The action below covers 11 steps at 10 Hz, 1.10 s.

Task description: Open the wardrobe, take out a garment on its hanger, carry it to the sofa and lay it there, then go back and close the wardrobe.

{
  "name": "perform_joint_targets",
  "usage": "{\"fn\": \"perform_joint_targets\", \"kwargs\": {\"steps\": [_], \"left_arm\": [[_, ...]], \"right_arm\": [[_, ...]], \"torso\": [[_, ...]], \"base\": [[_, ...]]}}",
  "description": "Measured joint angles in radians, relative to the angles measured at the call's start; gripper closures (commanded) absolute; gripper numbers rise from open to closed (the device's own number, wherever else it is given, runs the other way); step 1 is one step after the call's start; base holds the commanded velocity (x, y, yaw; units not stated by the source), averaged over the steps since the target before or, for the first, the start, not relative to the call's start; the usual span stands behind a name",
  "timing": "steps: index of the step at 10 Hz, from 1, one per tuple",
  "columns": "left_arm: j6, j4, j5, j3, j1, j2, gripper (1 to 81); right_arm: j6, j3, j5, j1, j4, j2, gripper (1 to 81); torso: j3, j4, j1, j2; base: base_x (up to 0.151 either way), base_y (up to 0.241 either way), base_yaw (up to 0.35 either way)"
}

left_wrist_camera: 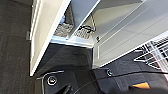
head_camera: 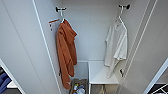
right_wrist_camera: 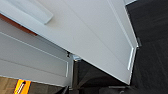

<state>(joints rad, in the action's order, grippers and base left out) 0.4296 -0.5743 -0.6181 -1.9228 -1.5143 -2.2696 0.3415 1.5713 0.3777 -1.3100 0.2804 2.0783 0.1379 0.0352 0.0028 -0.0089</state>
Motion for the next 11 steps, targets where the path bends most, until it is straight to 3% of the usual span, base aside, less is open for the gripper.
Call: {"fn": "perform_joint_targets", "kwargs": {"steps": [6,11], "left_arm": [[0.1,0.014,0.206,-0.352,-0.007,-0.314,1.0],[0.119,0.014,0.346,-0.521,-0.017,-0.471,1.0]], "right_arm": [[0.012,0.291,-0.155,-0.101,0.001,0.268,1.0],[0.01,0.571,-0.253,-0.142,0.038,0.484,1.0]], "torso": [[-0.001,0.0,0.0,-0.001],[-0.002,0.0,-0.001,-0.002]], "base": [[0.0,0.0,0.0],[0.0,0.0,0.0]]}}
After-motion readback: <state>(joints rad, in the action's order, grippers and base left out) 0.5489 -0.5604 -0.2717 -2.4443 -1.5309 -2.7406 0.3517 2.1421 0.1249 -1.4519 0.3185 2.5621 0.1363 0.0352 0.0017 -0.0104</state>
